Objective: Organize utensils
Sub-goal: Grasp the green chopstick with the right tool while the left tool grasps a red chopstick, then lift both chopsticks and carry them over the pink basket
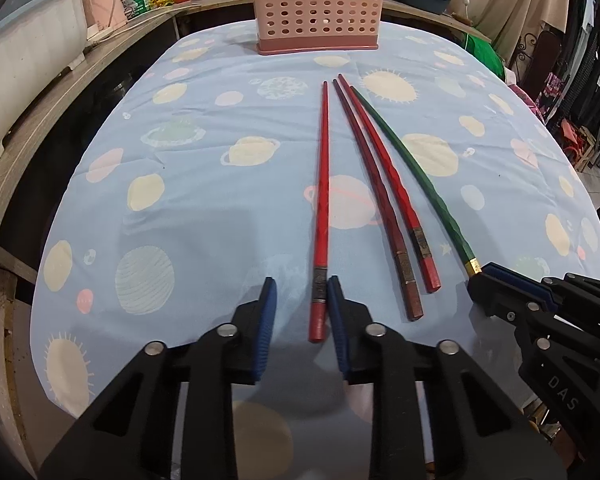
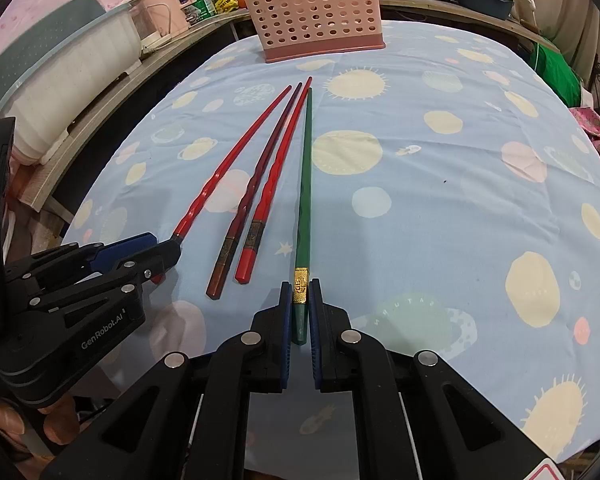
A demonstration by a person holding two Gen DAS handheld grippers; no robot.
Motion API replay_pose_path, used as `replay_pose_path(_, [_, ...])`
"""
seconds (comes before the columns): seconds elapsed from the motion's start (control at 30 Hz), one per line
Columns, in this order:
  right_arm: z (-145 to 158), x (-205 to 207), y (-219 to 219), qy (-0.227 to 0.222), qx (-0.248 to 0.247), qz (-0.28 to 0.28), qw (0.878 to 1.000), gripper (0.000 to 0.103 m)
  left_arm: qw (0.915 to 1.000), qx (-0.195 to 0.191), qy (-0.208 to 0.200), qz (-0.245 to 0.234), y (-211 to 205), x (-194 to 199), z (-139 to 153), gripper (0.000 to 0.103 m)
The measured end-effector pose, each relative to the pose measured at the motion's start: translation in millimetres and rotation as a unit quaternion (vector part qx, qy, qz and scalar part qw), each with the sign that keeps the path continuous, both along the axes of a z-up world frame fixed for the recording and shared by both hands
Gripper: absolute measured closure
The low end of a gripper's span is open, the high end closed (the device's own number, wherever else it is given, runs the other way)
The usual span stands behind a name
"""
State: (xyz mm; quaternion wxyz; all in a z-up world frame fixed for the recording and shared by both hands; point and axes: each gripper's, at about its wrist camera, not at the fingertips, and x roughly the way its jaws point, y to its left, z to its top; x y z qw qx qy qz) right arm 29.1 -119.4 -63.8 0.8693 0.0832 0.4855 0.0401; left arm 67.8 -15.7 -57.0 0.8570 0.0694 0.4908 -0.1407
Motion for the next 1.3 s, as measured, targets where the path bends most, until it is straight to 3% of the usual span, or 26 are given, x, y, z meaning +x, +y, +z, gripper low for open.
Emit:
replay_pose_path(0.1, [0, 0, 0, 0.0, 0.0, 0.0, 1.0, 0.095, 1.0, 0.001, 0.001, -0.002, -1, 0, 0, 0.094])
replay_pose_path(0.37, [5, -1, -3, -0.004, 0.001, -0.005, 1.0, 0.096, 1.0, -0.003, 0.008, -0.003, -1, 2, 1, 0.096])
replay_pose_path(0.63, [31, 0, -14, -0.034, 0.013, -0.014, 0.999, 0.096, 0.9998, -0.017, 0.005, 0.004, 2, 5, 18, 0.096])
replay_pose_path(1.0, [98, 15, -41, -0.113, 0.029, -0.036, 0.993, 0.096, 0.9978, -0.058, -0.031, 0.011, 7, 20, 76, 0.096])
replay_pose_path(1.3, [152, 48, -78, -0.18, 0.042, -0.067, 0.98, 0.096, 0.9939, -0.077, -0.076, 0.024, 4, 60, 128, 0.096])
